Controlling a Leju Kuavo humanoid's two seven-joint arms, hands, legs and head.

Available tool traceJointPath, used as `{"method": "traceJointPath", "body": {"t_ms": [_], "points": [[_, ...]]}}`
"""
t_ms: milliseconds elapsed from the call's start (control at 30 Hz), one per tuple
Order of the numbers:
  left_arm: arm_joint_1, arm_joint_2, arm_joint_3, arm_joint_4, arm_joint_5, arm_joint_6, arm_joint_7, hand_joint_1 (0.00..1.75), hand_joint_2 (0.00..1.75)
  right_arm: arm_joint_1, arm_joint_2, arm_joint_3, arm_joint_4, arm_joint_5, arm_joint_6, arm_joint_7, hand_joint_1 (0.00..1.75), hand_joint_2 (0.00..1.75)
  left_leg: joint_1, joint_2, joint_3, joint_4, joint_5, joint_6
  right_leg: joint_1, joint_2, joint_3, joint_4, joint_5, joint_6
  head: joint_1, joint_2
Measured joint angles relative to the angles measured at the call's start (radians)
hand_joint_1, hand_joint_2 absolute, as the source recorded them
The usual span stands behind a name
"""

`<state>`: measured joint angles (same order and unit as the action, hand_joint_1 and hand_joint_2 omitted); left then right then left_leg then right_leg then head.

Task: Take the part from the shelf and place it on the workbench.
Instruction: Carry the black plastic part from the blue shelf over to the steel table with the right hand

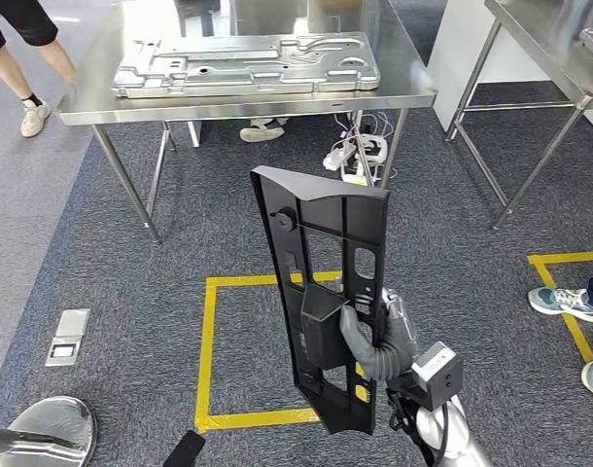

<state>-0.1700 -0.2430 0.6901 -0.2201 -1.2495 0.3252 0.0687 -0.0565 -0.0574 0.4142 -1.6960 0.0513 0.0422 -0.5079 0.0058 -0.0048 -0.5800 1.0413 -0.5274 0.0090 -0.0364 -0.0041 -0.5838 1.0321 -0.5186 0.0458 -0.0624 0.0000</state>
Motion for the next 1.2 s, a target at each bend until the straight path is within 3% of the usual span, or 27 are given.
{"method": "traceJointPath", "body": {"t_ms": [67,100,200,233,267,300,367,400,433,567,633,700,733,767,800,867,900,967,1100,1133,1200], "points": [[-0.001,0.000,0.000,0.000,0.000,0.000,-0.002,0.00,1.75,0.000,0.000,0.000,-0.001,0.000,0.000,0.000,1.75,1.75,0.001,0.000,0.006,-0.007,0.009,0.014,-0.001,0.000,0.000,0.013,-0.015,0.010,0.000,0.000],[-0.002,0.000,0.000,0.000,0.000,0.000,-0.002,0.00,1.75,-0.001,0.000,0.000,-0.001,0.000,0.000,0.000,1.75,1.75,0.001,0.001,0.008,-0.010,0.011,0.021,0.000,0.001,-0.014,0.044,-0.036,0.010,0.000,0.000],[-0.003,0.000,0.000,0.000,0.000,0.000,-0.002,0.00,1.75,0.001,0.000,-0.001,0.000,0.000,0.000,-0.001,1.75,1.75,-0.005,0.001,0.010,-0.011,0.008,0.034,0.007,0.002,-0.104,0.226,-0.122,0.004,0.001,0.000],[-0.002,0.000,0.000,0.000,0.000,0.000,-0.002,0.00,1.75,0.003,-0.001,-0.001,0.000,0.000,0.000,-0.001,1.75,1.75,-0.009,0.001,0.012,-0.011,0.006,0.037,0.010,0.002,-0.127,0.268,-0.129,0.001,0.001,0.000],[-0.001,0.000,0.000,0.000,0.000,0.000,-0.001,0.00,1.75,0.003,-0.001,-0.001,0.000,0.000,0.000,-0.001,1.75,1.75,-0.013,0.001,0.014,-0.011,0.004,0.040,0.013,0.002,-0.134,0.275,-0.117,-0.002,0.001,0.000],[-0.001,0.000,0.000,0.000,0.000,0.000,0.000,0.00,1.75,0.003,-0.001,-0.001,0.001,0.000,0.000,-0.001,1.75,1.75,-0.016,0.000,0.019,-0.011,0.000,0.042,0.017,0.002,-0.121,0.241,-0.086,-0.007,0.001,0.000],[-0.002,-0.001,0.000,0.000,0.000,0.000,0.000,0.00,1.75,0.002,-0.001,-0.001,0.001,0.000,0.000,0.000,1.75,1.75,-0.022,-0.002,0.029,-0.010,-0.009,0.042,0.026,0.003,-0.064,0.114,-0.014,-0.023,0.000,0.000],[-0.003,-0.001,0.000,0.000,0.000,0.000,0.000,0.00,1.75,0.001,-0.001,-0.001,0.000,0.000,0.000,-0.001,1.75,1.75,-0.024,-0.003,0.032,-0.009,-0.013,0.039,0.029,0.003,-0.040,0.058,0.006,-0.030,0.001,0.000],[-0.004,-0.002,0.000,0.000,0.000,0.000,0.001,0.00,1.75,0.000,-0.001,-0.001,0.000,0.000,0.000,0.000,1.75,1.75,-0.025,-0.003,0.032,-0.008,-0.017,0.036,0.032,0.004,-0.026,0.026,0.012,-0.035,0.000,0.000],[-0.005,-0.004,0.000,0.000,0.000,0.001,0.001,0.00,1.75,-0.001,0.000,-0.001,-0.001,0.000,0.000,0.000,1.75,1.75,-0.024,-0.004,0.031,0.001,-0.033,0.015,0.029,0.005,-0.013,0.004,0.004,-0.044,0.000,0.000],[-0.007,-0.003,0.000,0.000,0.000,0.001,0.001,0.00,1.75,-0.003,0.003,-0.001,-0.001,0.000,0.000,0.000,1.75,1.75,-0.018,-0.003,-0.002,0.070,-0.068,-0.002,0.020,0.001,-0.004,-0.001,0.000,-0.051,-0.001,0.000],[-0.006,-0.003,0.000,0.000,0.000,0.001,0.001,0.00,1.75,-0.003,0.005,-0.001,0.000,0.000,0.000,0.000,1.75,1.75,-0.006,-0.003,-0.073,0.194,-0.112,-0.019,0.017,-0.001,0.002,-0.001,-0.007,-0.054,-0.001,0.000],[-0.004,-0.002,0.000,0.000,0.000,0.001,0.001,0.00,1.75,-0.003,0.006,-0.001,0.000,0.000,0.000,0.000,1.75,1.75,-0.001,-0.003,-0.105,0.241,-0.120,-0.024,0.016,-0.001,0.006,-0.001,-0.011,-0.053,-0.001,0.000],[-0.002,-0.002,0.000,0.000,0.000,0.001,0.001,0.00,1.75,-0.002,0.006,-0.001,0.000,0.000,0.000,0.000,1.75,1.75,0.003,-0.003,-0.121,0.256,-0.108,-0.028,0.014,-0.001,0.011,-0.001,-0.016,-0.051,-0.001,0.000],[-0.001,-0.002,0.000,0.000,0.000,0.001,0.001,0.00,1.75,-0.002,0.006,-0.001,0.001,0.000,0.000,0.000,1.75,1.75,0.005,-0.002,-0.119,0.233,-0.077,-0.031,0.013,0.000,0.019,-0.001,-0.021,-0.048,-0.001,0.000],[-0.001,-0.002,0.000,0.000,0.000,0.001,0.001,0.00,1.75,-0.002,0.006,-0.001,0.001,0.000,0.000,0.000,1.75,1.75,0.008,-0.002,-0.076,0.118,0.006,-0.030,0.010,0.000,0.038,-0.001,-0.035,-0.039,-0.001,0.000],[-0.001,-0.002,0.000,0.000,0.001,0.001,0.001,0.00,1.75,-0.003,0.007,-0.001,0.001,0.000,0.000,0.000,1.75,1.75,0.006,-0.002,-0.054,0.067,0.032,-0.026,0.010,0.001,0.045,-0.001,-0.041,-0.034,-0.001,0.000],[-0.003,-0.002,0.000,0.000,0.003,0.002,0.001,0.00,1.75,-0.005,0.007,-0.001,0.001,0.000,0.000,0.000,1.75,1.75,0.000,-0.001,-0.033,0.022,0.032,-0.012,0.011,0.001,0.049,-0.001,-0.048,-0.024,-0.001,0.000],[-0.002,-0.003,0.000,0.000,0.011,0.004,0.001,0.00,1.75,-0.009,0.007,0.000,0.000,0.000,0.000,0.000,1.75,1.75,0.002,-0.002,-0.018,0.001,0.019,0.015,0.009,0.000,0.046,0.018,-0.070,-0.004,-0.002,0.000],[-0.003,-0.003,0.000,0.000,0.011,0.004,0.001,0.00,1.75,-0.010,0.007,0.001,0.000,0.000,0.000,0.000,1.75,1.75,0.004,-0.001,-0.012,-0.002,0.017,0.021,0.009,0.001,0.027,0.057,-0.089,-0.003,-0.002,0.000],[-0.003,-0.003,0.000,0.000,0.011,0.004,0.001,0.00,1.75,-0.010,0.007,0.001,0.001,0.000,0.000,0.000,1.75,1.75,0.001,0.000,-0.005,-0.003,0.009,0.031,0.011,0.002,-0.046,0.185,-0.136,-0.003,-0.002,0.000]]}}
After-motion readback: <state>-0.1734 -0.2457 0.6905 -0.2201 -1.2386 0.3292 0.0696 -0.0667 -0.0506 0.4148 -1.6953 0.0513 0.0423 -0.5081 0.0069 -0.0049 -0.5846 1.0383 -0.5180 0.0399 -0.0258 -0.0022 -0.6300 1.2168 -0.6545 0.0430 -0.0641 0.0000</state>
